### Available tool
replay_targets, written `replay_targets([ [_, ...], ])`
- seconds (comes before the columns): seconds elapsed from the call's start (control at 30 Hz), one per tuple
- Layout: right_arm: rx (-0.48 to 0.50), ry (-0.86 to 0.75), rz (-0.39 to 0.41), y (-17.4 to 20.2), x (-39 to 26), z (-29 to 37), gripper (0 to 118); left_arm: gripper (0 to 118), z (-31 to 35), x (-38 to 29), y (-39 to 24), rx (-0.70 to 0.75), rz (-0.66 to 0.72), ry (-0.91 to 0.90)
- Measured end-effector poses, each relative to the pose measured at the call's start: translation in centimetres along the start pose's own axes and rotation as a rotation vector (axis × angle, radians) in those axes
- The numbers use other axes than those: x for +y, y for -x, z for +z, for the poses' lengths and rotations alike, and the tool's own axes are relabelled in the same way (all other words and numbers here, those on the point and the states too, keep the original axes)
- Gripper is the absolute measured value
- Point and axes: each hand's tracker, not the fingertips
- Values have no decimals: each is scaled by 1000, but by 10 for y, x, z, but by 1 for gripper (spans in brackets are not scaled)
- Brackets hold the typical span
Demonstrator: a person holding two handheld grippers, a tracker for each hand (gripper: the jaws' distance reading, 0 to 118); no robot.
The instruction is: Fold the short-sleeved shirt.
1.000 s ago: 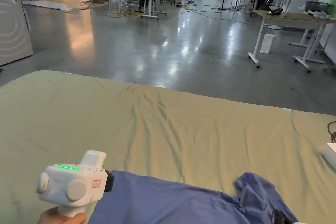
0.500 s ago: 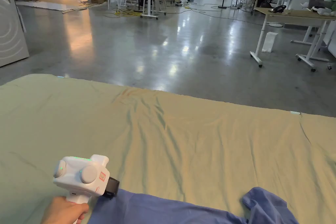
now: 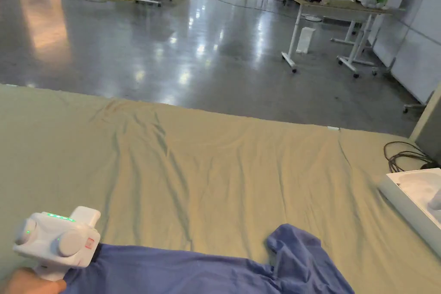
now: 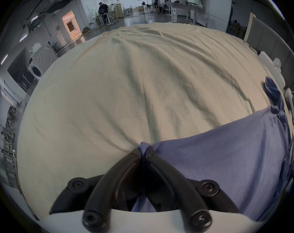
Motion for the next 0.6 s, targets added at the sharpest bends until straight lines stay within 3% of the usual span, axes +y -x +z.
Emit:
replay_targets([
  [0.07,-2,21,3,-13,17,-22,1,4,8,0,9,-17,32,-26],
  [0.1,-4,30,3,-20,25,-33,7,4,14,-2,11,-19,37,-42],
  [0.23,55,227,8,-53,56,-102,51,4,43,-6,14,-17,45,-120],
  [0.27,65,279,25,-58,60,-119,55,4,49,-7,15,-24,47,-132],
  [0.37,35,352,66,-67,67,-163,56,4,61,-8,15,-22,40,-155],
  [0.6,104,565,-62,-62,56,-230,56,4,74,-8,11,14,30,-181],
])
